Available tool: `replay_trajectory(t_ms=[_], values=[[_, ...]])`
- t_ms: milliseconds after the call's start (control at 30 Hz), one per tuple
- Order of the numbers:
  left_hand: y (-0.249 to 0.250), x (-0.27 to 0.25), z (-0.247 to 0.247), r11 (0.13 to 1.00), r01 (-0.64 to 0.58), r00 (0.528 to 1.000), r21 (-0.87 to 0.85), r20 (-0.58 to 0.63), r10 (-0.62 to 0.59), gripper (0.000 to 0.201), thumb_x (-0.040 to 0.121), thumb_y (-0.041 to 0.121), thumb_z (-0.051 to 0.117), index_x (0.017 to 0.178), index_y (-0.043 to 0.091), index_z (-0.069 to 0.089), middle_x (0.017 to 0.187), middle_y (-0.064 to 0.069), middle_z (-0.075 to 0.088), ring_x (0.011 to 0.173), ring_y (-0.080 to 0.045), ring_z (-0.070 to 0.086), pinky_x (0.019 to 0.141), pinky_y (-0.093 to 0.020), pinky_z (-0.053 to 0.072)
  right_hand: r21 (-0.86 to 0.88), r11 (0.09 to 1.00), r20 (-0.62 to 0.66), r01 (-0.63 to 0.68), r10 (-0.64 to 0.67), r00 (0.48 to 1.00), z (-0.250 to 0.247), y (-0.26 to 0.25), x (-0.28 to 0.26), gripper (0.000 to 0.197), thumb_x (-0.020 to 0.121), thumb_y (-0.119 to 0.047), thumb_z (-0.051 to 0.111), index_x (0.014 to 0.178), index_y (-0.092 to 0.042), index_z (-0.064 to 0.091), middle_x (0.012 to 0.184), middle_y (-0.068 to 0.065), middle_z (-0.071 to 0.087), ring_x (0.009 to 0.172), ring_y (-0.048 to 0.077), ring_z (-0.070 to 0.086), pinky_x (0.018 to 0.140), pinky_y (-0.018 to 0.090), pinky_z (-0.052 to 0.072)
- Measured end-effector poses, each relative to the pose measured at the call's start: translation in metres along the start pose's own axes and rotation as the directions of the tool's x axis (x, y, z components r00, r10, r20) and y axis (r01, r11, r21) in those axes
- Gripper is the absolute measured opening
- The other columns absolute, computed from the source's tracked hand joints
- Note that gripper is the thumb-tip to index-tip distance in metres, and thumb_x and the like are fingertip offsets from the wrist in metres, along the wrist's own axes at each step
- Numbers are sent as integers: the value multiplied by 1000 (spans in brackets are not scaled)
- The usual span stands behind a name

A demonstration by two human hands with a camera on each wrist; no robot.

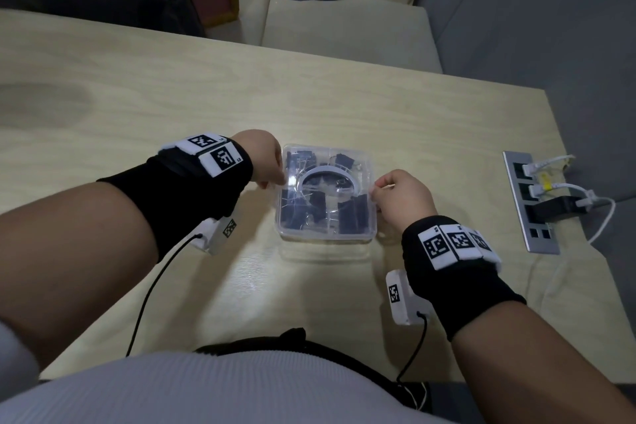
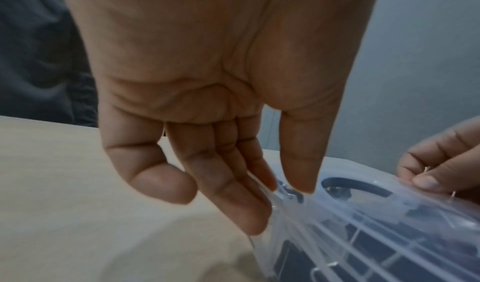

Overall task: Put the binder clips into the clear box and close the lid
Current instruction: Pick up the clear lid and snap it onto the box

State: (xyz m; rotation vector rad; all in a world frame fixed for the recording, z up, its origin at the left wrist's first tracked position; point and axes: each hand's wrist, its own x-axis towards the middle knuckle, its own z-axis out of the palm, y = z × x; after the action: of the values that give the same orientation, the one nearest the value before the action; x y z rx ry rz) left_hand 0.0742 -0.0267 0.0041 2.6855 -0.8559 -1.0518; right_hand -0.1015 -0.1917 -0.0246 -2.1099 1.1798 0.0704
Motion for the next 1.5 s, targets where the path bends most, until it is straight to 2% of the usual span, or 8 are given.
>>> replay_trajectory(t_ms=[233,433,733,900,1000,1133,1266,1500], values=[[2,-7,4,980,-70,987,187,-129,95,35,90,39,57,91,8,73,90,-10,73,85,-26,66,64,-28,42,-37,997,-78,67,-69,995,-1,3,-10,10,88,-23,57,93,-18,63,101,2,62,85,21,60,74,28,46],[0,-2,7,972,-79,973,222,-196,124,17,87,26,56,71,19,53,71,-5,48,65,-24,41,55,-26,33,16,991,-151,129,-125,980,1,1,-16,11,89,-25,58,96,-19,64,114,7,54,88,19,57,78,23,38],[2,-3,11,967,-28,983,253,-169,73,32,87,30,55,62,10,56,58,-6,46,60,-26,46,48,-26,31,-54,995,-155,88,-96,983,4,-5,-12,13,91,-23,55,95,-14,64,116,7,50,61,6,43,71,21,34],[5,-3,7,988,10,989,151,-151,13,30,84,34,64,79,5,69,72,-7,60,67,-25,54,58,-29,41,-59,997,-119,49,-56,991,4,-6,-4,15,89,-25,60,98,-14,63,116,10,54,74,18,52,73,24,38],[5,-5,8,999,28,989,-16,-145,-30,32,83,32,68,98,4,62,80,-9,73,71,-23,65,58,-28,44,3,1000,-110,11,-10,994,5,-3,-1,31,86,-29,65,110,-13,52,114,10,58,86,22,55,75,29,41],[9,-8,9,989,61,994,-131,-81,-72,25,88,25,63,101,3,63,81,-11,78,37,-5,57,44,-23,36,18,998,-82,-63,64,995,4,-2,-2,35,87,-34,64,112,-12,51,110,9,62,94,29,61,76,32,46],[16,-10,8,995,61,993,-83,-92,-69,25,88,17,59,107,1,62,83,-13,78,77,-22,71,47,-24,37,-112,994,-48,-18,13,999,2,-9,-1,20,92,-28,57,98,-10,60,99,9,66,86,27,58,71,30,42],[18,-5,10,995,99,987,-20,-124,-101,25,84,13,65,106,1,62,80,-14,77,83,-27,73,59,-32,50,-343,939,-59,18,-41,997,6,-21,-1,19,94,-19,50,105,-6,56,103,13,63,90,31,58,66,31,39]])
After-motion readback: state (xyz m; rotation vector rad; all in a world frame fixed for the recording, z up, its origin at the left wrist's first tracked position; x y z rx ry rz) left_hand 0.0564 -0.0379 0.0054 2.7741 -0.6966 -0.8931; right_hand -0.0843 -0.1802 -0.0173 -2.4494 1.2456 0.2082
